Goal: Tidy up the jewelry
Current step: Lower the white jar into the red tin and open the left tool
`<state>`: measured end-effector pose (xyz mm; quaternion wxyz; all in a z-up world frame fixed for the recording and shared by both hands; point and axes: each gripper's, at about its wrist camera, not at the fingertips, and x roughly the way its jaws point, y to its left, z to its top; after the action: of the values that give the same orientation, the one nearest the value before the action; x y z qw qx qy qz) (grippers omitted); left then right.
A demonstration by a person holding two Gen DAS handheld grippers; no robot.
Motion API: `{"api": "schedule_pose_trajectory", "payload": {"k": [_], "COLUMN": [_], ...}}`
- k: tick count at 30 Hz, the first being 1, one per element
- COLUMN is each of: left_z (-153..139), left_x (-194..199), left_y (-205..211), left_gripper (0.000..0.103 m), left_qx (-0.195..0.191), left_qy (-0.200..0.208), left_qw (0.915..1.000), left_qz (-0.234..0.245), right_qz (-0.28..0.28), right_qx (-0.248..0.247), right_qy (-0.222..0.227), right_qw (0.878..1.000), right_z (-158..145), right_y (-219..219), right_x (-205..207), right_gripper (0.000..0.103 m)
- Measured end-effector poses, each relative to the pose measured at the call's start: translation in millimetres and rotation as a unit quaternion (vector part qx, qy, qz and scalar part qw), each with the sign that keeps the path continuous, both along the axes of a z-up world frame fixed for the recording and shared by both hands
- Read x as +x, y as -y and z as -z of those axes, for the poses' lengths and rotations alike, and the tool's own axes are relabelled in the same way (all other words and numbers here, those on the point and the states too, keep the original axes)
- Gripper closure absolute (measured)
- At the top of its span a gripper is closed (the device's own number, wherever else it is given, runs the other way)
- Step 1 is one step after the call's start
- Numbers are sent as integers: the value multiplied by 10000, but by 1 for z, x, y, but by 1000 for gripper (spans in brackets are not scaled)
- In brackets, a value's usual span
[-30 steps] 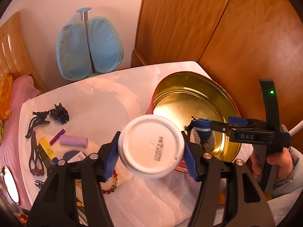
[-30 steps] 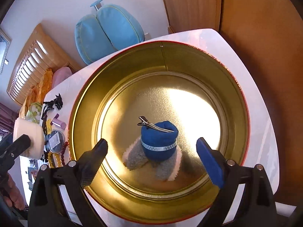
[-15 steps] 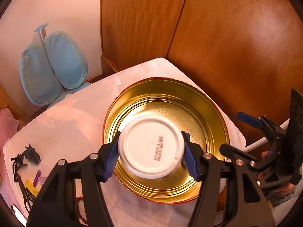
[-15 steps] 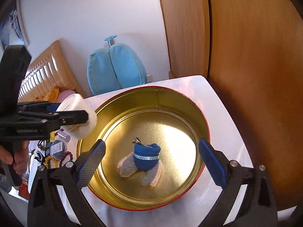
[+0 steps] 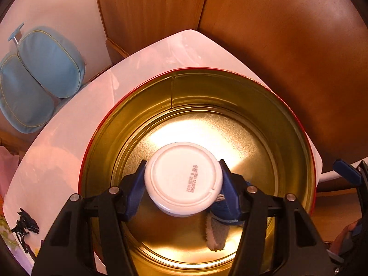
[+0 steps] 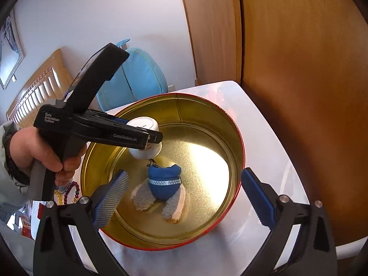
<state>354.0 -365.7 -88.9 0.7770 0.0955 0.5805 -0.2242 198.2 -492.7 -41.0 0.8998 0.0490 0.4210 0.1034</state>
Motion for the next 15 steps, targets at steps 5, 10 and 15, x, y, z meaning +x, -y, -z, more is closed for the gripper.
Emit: {"api": "schedule_pose_trajectory", "payload": {"k": [5,10,15], "left_z": [8,16,11], "left_x": [14,17,12], "left_y": [10,16,12], "left_gripper": [43,43,43], "left_qx": [264,373,331], "left_qy": [-2,-32,79], "left_qw": [9996,9992,9994], "left_qz": [62,115,52], "right_qz": [1,21,18], "right_qx": [50,65,99], "right_qy": [-32,-84,-97], "right_qw": [10000,9999,9999], "right_z": [3,4,2], "right_y": [2,4,5], "right_x": [7,8,12], "right_gripper": [4,4,4]}}
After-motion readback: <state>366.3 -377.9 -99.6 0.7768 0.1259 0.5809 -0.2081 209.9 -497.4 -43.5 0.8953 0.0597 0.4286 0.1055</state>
